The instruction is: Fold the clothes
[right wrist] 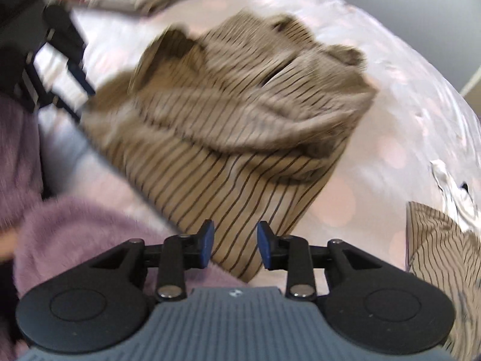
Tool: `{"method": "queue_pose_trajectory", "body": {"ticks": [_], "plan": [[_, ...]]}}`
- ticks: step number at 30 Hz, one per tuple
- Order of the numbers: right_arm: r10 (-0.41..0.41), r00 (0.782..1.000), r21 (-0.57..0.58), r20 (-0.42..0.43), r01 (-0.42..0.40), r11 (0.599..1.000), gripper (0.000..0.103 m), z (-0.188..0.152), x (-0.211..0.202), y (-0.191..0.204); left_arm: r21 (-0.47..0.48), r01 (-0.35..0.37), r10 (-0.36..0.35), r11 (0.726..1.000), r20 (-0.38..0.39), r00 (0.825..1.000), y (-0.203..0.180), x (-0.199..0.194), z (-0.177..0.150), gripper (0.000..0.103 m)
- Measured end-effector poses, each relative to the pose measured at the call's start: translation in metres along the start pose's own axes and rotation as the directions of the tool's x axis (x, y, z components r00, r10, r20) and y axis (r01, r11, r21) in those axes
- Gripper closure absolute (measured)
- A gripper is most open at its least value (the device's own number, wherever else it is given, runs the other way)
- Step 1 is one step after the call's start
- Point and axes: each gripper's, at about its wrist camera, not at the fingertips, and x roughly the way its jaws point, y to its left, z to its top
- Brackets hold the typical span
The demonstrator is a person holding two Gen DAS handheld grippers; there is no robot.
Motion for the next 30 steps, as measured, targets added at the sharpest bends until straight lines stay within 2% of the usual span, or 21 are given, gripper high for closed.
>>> {"method": "queue_pose_trajectory", "body": {"ticks": [2,3,4,5,8,11,15,17,19,22,28,30], "plan": [[0.033,0.999,0.087,0.041,-0.036,0.996,0.07,0.006,0.001,-0.009,-0.066,-0.013,0.015,0.998,0.023,1.0,0.009,0.001,0.004,0.066],[0.039,0.998,0.111,0.05,-0.044,0.993,0.072,0.01,0.008,-0.01,-0.098,-0.024,0.026,0.995,0.022,0.999,0.007,0.003,0.006,0.069],[0.033,0.998,0.127,0.049,-0.039,0.991,0.078,0.014,0.015,-0.01,-0.129,-0.036,0.039,0.991,0.016,0.999,0.006,0.006,0.008,0.078],[0.026,0.999,0.145,0.039,-0.032,0.989,0.086,0.017,0.024,-0.01,-0.153,-0.051,0.052,0.987,0.006,0.999,0.006,0.011,0.01,0.083],[0.04,0.999,0.203,-0.013,-0.037,0.979,0.09,0.025,0.05,-0.008,-0.187,-0.083,0.081,0.979,-0.018,0.997,0.009,0.026,0.011,0.089],[0.035,0.998,0.218,-0.06,-0.021,0.976,0.091,0.035,0.068,-0.007,-0.218,-0.082,0.087,0.972,0.011,0.996,0.016,0.034,0.016,0.089],[0.075,0.993,0.262,-0.094,-0.048,0.964,0.091,0.045,0.095,-0.016,-0.285,-0.068,0.1,0.956,0.1,0.99,0.033,0.042,0.024,0.089],[0.068,0.993,0.286,-0.098,-0.038,0.958,0.091,0.05,0.106,-0.022,-0.312,-0.064,0.112,0.948,0.138,0.984,0.042,0.045,0.03,0.089],[0.041,0.997,0.318,-0.064,-0.019,0.948,0.091,0.055,0.113,-0.03,-0.343,-0.058,0.124,0.937,0.176,0.976,0.053,0.047,0.034,0.089],[0.025,0.999,0.385,0.047,-0.041,0.922,0.091,0.061,0.119,-0.044,-0.384,-0.049,0.148,0.922,0.231,0.962,0.068,0.048,0.038,0.089],[-0.044,0.983,0.424,0.179,-0.037,0.905,0.091,0.069,0.131,-0.069,-0.476,-0.042,0.22,0.878,0.325,0.92,0.106,0.059,0.05,0.089],[-0.054,0.978,0.434,0.202,-0.04,0.9,0.091,0.071,0.137,-0.079,-0.511,-0.035,0.236,0.859,0.335,0.912,0.119,0.066,0.053,0.089]]}}
